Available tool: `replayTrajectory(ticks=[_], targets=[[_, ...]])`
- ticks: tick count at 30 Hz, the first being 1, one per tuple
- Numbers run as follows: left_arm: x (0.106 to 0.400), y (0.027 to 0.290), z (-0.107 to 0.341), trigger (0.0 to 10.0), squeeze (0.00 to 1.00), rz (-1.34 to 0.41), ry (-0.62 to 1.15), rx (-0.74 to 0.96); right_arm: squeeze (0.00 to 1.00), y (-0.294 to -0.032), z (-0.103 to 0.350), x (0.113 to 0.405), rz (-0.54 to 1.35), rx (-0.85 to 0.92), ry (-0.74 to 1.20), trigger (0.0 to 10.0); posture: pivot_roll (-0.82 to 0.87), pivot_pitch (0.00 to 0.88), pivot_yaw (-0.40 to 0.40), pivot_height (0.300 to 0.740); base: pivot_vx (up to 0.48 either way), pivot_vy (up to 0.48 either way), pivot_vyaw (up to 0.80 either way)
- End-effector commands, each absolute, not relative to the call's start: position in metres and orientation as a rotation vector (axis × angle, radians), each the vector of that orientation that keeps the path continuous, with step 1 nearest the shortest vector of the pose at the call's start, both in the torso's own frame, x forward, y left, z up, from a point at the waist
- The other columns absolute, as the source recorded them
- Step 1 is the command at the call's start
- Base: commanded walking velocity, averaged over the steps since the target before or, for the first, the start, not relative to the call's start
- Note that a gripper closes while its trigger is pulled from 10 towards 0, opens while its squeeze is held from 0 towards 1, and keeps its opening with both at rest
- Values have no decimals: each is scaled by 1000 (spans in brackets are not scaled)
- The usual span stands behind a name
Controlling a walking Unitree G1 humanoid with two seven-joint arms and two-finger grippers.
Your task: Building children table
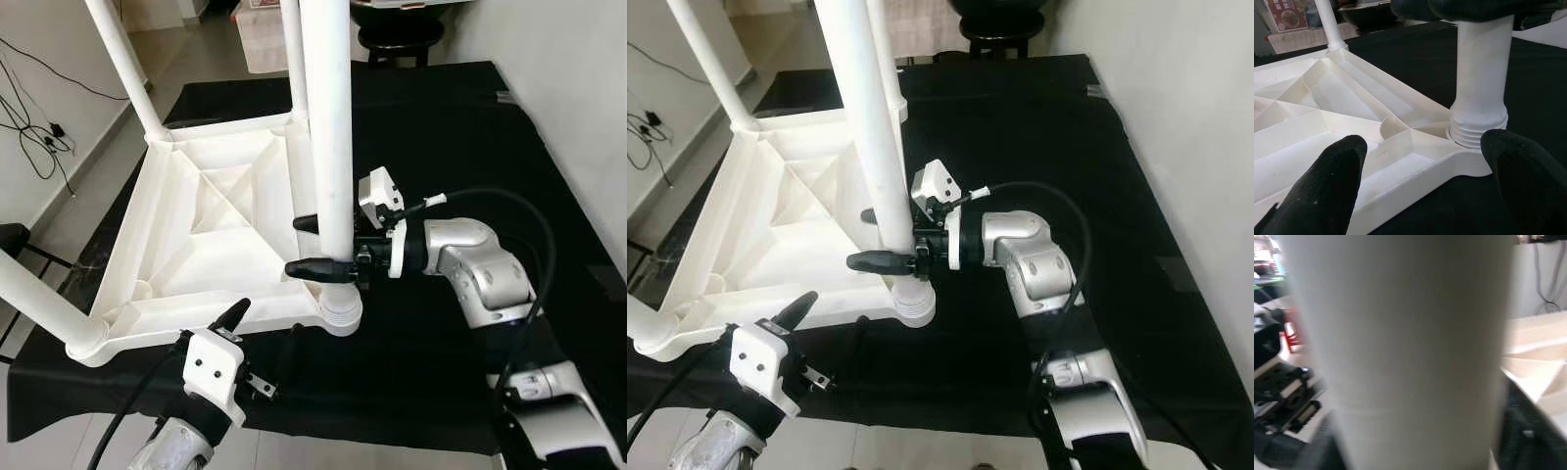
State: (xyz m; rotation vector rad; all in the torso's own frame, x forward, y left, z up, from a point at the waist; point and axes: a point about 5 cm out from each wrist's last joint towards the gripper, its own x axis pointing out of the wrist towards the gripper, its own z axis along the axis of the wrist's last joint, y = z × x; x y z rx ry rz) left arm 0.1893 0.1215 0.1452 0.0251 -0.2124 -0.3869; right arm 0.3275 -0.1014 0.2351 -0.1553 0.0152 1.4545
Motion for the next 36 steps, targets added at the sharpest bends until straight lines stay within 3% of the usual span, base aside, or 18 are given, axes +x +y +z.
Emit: replayTrajectory(ticks=[1,8,13,14,15,16,17,21,30,31,32,33,34,36], targets=[[188,122,140,10000,0,-381,-194,32,0,-94,234,326,1523,-154,10,0,-34,141,59,740,0,0,0],[187,122,140,10000,0,-382,-194,31,0,-100,233,327,1528,-147,5,0,-40,144,61,740,0,0,0],[187,122,141,10000,0,-384,-195,29,0,-113,229,328,1346,-149,-10,0,-49,146,62,740,0,0,0],[186,122,141,10000,0,-385,-194,28,0,-115,225,327,1257,-135,4,0,-51,148,58,740,0,0,0],[186,123,141,10000,0,-385,-194,28,0,-107,210,324,1019,-126,37,0,-53,152,48,740,0,0,0],[186,123,141,10000,0,-385,-194,28,0,-107,210,324,1019,-126,37,0,-53,152,48,740,0,0,0],[185,123,141,10000,0,-386,-194,27,0,-100,188,311,794,-74,118,0,-56,158,55,740,0,0,0],[186,123,141,10000,0,-388,-193,28,0,-94,166,291,578,-48,191,0,-60,155,65,740,0,0,0],[186,121,140,10000,0,-402,-193,21,0,-95,164,312,587,1,188,0,-55,136,52,740,0,0,0],[186,121,140,10000,0,-397,-194,22,0,-92,172,315,624,17,148,10000,-55,135,55,740,0,0,0],[186,121,140,10000,0,-397,-194,22,0,-92,172,315,624,17,148,10000,-55,135,55,740,0,0,0],[186,121,140,10000,0,-393,-195,22,51,-89,182,318,700,40,98,10000,-53,135,54,740,0,0,0],[187,121,140,10000,0,-392,-195,22,1000,-86,191,320,795,63,53,10000,-53,135,54,740,0,0,0],[187,121,140,10000,0,-394,-195,20,1000,-85,206,321,950,65,-3,10000,-54,133,54,740,0,0,0]])
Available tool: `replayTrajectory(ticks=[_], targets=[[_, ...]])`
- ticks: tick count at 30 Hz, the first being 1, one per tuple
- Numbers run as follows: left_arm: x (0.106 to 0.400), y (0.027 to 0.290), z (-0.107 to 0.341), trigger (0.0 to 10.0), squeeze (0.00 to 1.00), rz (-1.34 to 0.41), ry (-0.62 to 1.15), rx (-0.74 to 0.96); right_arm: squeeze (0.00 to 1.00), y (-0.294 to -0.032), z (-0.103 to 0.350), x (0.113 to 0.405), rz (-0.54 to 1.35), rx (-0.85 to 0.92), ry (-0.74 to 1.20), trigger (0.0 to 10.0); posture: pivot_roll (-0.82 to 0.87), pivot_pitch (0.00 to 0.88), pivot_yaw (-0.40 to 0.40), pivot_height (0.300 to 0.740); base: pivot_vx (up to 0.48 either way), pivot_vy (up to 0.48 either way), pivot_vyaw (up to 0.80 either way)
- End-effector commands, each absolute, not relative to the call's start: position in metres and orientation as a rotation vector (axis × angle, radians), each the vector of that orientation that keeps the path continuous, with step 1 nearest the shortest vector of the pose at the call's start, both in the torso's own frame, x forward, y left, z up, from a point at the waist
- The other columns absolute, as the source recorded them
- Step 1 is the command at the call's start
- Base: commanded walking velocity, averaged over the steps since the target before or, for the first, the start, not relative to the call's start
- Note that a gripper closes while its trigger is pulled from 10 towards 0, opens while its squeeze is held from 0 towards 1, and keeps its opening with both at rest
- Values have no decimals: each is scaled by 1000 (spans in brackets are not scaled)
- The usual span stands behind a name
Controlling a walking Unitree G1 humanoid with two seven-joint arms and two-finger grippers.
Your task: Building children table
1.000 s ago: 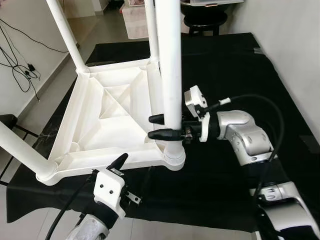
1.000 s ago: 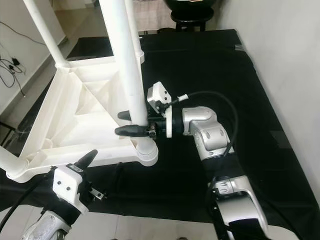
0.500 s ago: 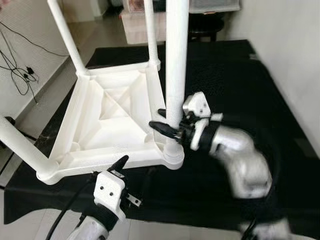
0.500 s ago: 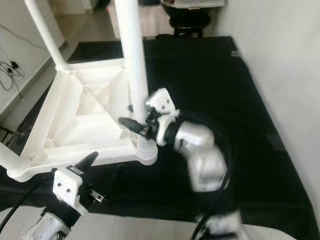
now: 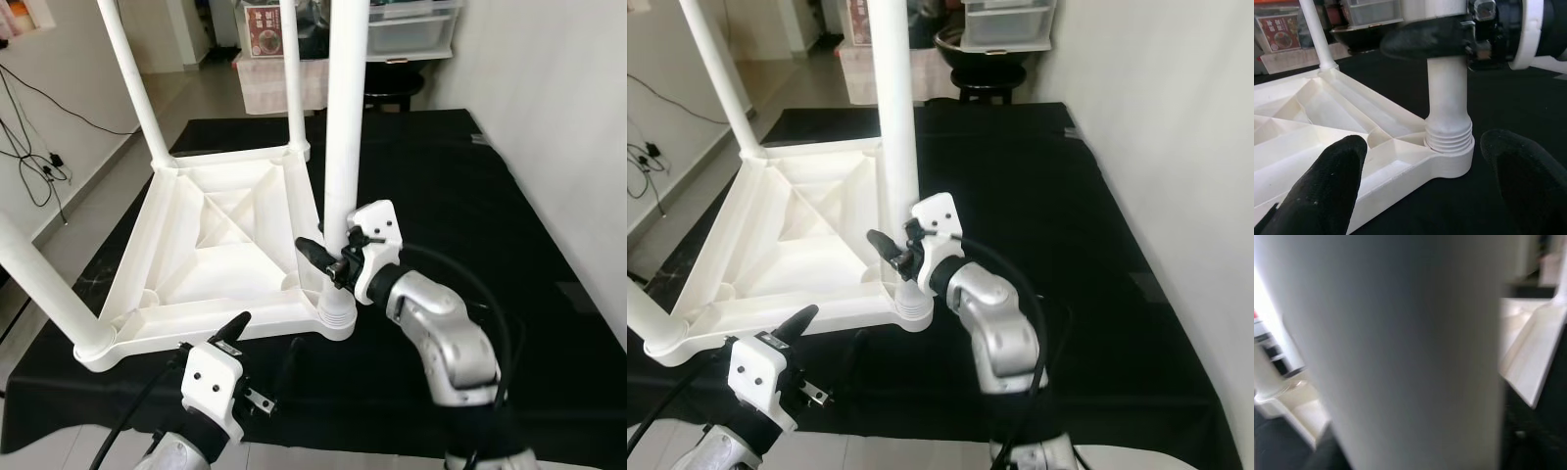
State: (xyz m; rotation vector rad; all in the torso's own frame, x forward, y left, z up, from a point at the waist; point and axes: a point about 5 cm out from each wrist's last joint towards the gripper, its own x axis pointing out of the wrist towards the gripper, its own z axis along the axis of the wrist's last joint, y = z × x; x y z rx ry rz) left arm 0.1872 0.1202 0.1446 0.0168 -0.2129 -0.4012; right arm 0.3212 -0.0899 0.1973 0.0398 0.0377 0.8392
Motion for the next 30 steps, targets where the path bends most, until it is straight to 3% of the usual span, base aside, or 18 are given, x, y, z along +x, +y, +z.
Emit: replayTrajectory(ticks=[1,9,10,11,12,20,21,22,30], targets=[[187,121,140,10000,0,-395,-195,20,1000,-86,211,320,1005,53,-16,10000,-54,133,54,740,0,0,0],[188,121,140,10000,0,-394,-197,19,1000,-85,227,313,1317,-90,-46,10000,-52,134,55,740,0,0,0],[188,120,140,10000,0,-394,-197,20,0,-85,230,314,1398,-123,-49,10000,-52,134,55,740,0,0,0],[188,120,140,10000,0,-394,-197,20,0,-85,230,314,1398,-123,-49,10000,-52,134,55,740,0,0,0],[188,120,140,10000,0,-393,-197,21,0,-83,236,317,1530,-161,-54,10000,-39,133,52,740,0,0,0],[187,119,139,10000,0,-390,-197,23,0,-78,244,328,1668,-184,-27,10000,-30,136,50,740,0,0,0],[187,119,139,10000,0,-389,-197,23,0,-79,244,328,1687,-185,-21,3137,-29,137,50,740,0,0,0],[187,119,140,10000,0,-389,-197,23,0,-79,245,329,1703,-185,-16,0,-30,138,50,740,0,0,0],[186,119,140,10000,0,-389,-198,22,0,-83,245,330,1753,-182,-6,0,-35,139,54,740,0,0,0]])
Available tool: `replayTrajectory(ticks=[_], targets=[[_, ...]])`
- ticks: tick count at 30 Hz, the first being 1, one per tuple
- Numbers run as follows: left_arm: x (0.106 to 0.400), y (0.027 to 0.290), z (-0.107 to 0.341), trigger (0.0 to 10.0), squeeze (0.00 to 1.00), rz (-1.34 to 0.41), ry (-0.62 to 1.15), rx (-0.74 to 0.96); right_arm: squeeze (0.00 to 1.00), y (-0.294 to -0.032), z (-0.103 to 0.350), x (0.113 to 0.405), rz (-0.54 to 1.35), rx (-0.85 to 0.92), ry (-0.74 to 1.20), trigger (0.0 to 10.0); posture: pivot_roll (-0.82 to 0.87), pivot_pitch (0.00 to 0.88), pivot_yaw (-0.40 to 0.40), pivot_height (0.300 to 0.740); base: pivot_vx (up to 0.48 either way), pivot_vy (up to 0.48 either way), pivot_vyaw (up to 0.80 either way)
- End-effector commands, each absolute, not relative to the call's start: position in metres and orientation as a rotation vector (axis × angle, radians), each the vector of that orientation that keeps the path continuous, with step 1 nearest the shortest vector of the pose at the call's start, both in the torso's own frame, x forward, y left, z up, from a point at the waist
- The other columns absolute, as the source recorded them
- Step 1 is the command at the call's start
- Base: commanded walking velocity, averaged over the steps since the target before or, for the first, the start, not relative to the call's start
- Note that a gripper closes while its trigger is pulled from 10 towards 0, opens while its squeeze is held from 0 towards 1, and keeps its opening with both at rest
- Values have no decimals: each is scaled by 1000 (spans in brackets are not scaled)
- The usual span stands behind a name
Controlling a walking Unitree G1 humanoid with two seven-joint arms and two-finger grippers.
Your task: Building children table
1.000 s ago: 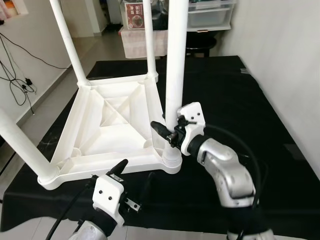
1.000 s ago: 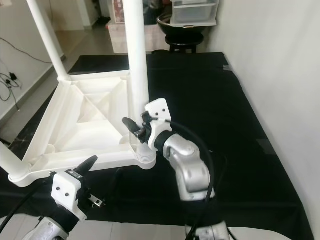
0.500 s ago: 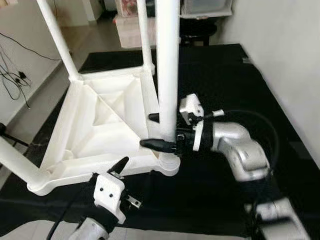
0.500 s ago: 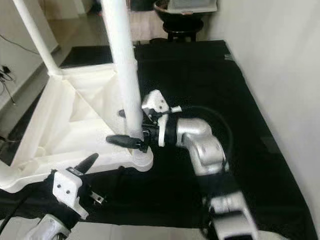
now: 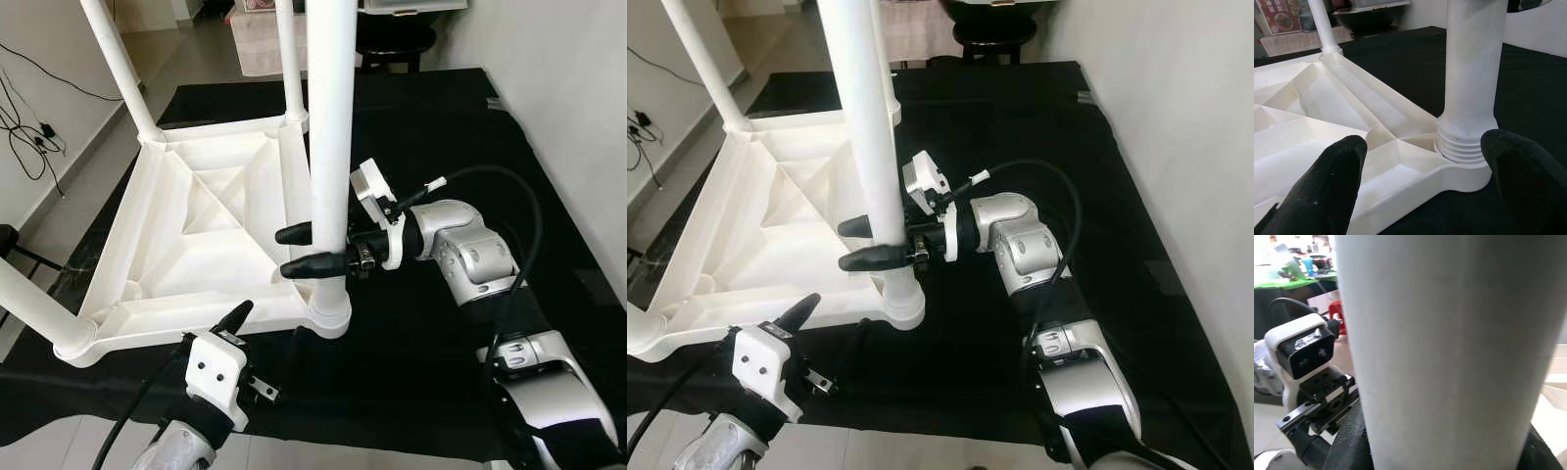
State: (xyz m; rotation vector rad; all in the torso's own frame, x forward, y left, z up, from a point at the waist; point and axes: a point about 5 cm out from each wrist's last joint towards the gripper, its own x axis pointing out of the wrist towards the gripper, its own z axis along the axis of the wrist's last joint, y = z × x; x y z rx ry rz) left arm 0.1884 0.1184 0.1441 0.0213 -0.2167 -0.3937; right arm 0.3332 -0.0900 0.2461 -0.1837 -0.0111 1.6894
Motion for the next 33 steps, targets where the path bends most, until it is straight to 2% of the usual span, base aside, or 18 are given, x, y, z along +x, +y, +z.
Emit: replayTrajectory(ticks=[1,8,10,11,12,13,14,15,17,18,26,27,28,29,33], targets=[[187,119,140,10000,0,-390,-198,21,0,-86,244,331,1754,-178,-3,0,-36,139,54,740,0,0,0],[186,118,141,10000,0,-392,-199,19,0,-91,240,332,1700,-174,-14,0,-30,143,55,740,0,0,0],[184,120,142,10000,0,-387,-201,20,0,-99,222,335,1394,-139,25,0,-22,153,47,740,0,0,0],[184,120,142,10000,0,-387,-201,20,0,-99,222,335,1394,-139,25,0,-22,153,47,740,0,0,0],[183,120,143,10000,0,-385,-202,20,0,-101,211,335,1244,-107,60,0,-20,157,48,740,0,0,0],[183,120,143,10000,0,-385,-202,20,0,-101,211,335,1244,-107,60,0,-20,157,48,740,0,0,0],[181,121,144,10000,0,-382,-201,22,0,-102,182,324,920,-80,166,0,-15,175,55,740,0,0,0],[181,121,144,10000,0,-382,-201,22,0,-102,182,324,920,-80,166,0,-15,175,55,740,0,0,0],[180,122,144,10000,0,-383,-198,26,0,-106,160,304,572,-90,249,0,-32,169,72,740,0,0,0],[180,123,144,10000,0,-385,-196,25,0,-105,158,302,513,-97,256,0,-31,169,71,740,0,0,0],[182,121,143,10000,0,-390,-195,24,0,-97,172,319,539,-141,218,0,-18,158,56,740,0,0,0],[182,121,143,10000,0,-385,-197,26,0,-96,174,321,545,-146,216,1216,-17,154,54,740,0,0,0],[182,121,143,10000,0,-381,-199,28,0,-96,176,323,550,-153,215,1216,-17,154,54,740,0,0,0],[183,121,143,10000,0,-378,-200,28,0,-96,180,325,564,-156,205,10000,-24,152,50,740,0,0,0],[183,121,143,10000,0,-378,-201,28,0,-96,183,327,579,-159,195,10000,-24,152,50,740,0,0,0]])
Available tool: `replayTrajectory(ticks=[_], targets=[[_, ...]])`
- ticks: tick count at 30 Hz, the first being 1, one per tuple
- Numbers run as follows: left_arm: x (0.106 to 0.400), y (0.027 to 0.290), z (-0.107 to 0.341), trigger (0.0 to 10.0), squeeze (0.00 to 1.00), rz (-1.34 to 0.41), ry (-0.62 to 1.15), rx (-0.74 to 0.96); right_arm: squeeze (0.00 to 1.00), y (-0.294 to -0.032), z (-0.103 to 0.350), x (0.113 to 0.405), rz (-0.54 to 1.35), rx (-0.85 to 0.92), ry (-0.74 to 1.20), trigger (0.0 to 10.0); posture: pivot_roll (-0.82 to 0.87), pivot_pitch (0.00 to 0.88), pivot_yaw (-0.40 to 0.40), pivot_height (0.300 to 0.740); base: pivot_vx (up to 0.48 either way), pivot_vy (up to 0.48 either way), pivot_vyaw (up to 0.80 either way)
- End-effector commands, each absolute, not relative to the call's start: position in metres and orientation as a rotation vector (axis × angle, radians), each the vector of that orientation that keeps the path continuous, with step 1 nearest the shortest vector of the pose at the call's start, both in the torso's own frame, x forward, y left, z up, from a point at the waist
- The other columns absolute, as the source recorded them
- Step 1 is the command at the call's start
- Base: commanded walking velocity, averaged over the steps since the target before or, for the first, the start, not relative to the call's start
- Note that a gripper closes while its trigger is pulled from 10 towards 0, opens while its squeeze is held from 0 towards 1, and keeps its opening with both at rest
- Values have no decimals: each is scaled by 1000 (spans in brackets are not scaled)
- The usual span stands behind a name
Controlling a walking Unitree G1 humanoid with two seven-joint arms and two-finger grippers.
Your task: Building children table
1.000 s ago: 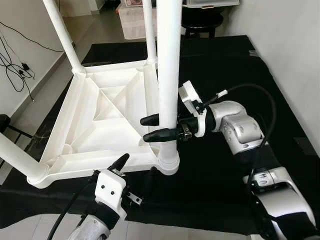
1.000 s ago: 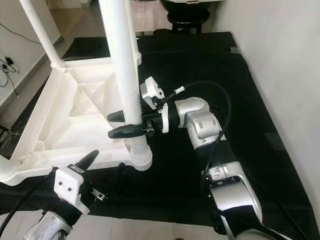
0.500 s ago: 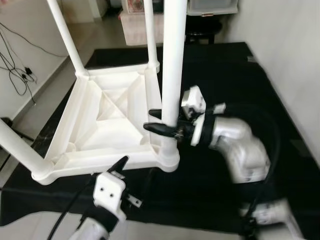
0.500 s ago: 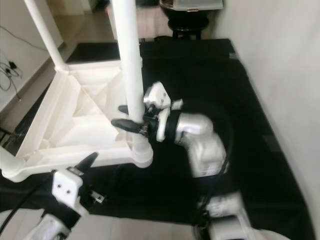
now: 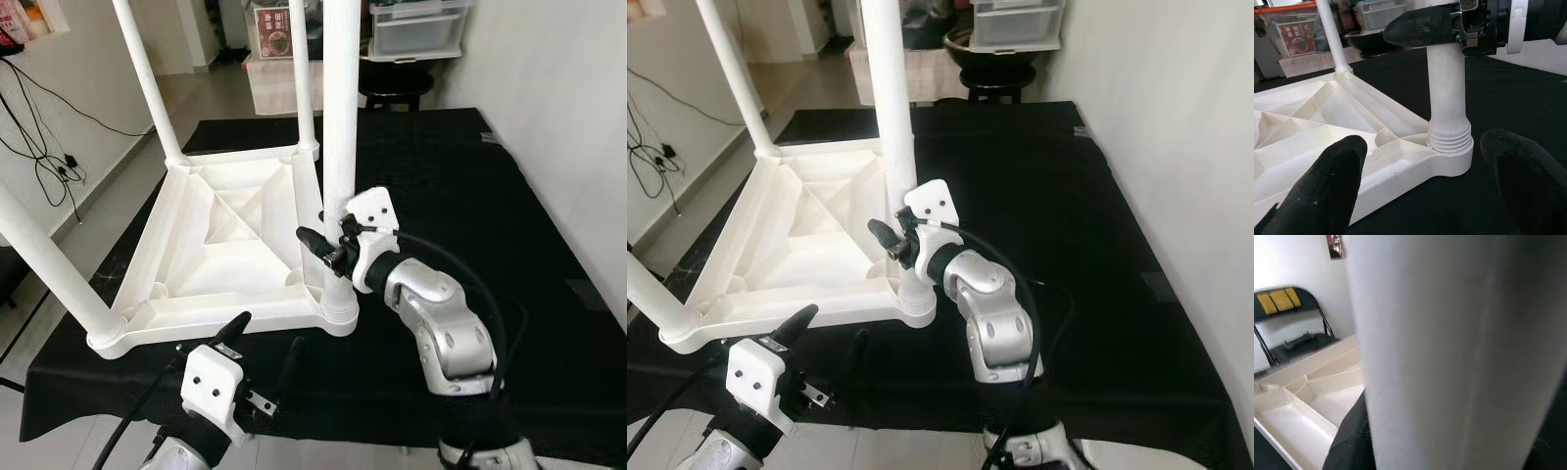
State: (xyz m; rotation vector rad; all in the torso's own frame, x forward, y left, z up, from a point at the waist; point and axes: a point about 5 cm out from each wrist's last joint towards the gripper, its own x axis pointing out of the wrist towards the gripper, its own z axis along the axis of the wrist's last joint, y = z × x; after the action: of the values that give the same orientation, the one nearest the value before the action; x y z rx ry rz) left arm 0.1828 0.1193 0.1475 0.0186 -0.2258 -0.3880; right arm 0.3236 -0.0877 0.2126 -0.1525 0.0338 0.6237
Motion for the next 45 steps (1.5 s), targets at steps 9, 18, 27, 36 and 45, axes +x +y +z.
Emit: replayTrajectory(ticks=[9,18,27,36,45], targets=[[184,119,142,10000,0,-388,-199,20,1000,-72,230,322,1103,-95,-32,10000,-37,142,48,740,0,0,0],[177,118,144,10000,0,-386,-199,19,0,-55,233,328,1456,-233,-32,10000,2,162,45,740,0,0,0],[170,117,146,10000,0,-380,-192,20,0,-59,238,341,1565,-185,-28,0,26,190,41,740,0,0,0],[169,116,147,10000,0,-377,-191,15,0,-93,232,350,1239,-132,-53,0,-1,193,41,740,0,0,0],[172,119,147,10000,0,-382,-191,17,0,-98,192,300,464,-82,17,0,-29,200,61,740,0,0,0]])
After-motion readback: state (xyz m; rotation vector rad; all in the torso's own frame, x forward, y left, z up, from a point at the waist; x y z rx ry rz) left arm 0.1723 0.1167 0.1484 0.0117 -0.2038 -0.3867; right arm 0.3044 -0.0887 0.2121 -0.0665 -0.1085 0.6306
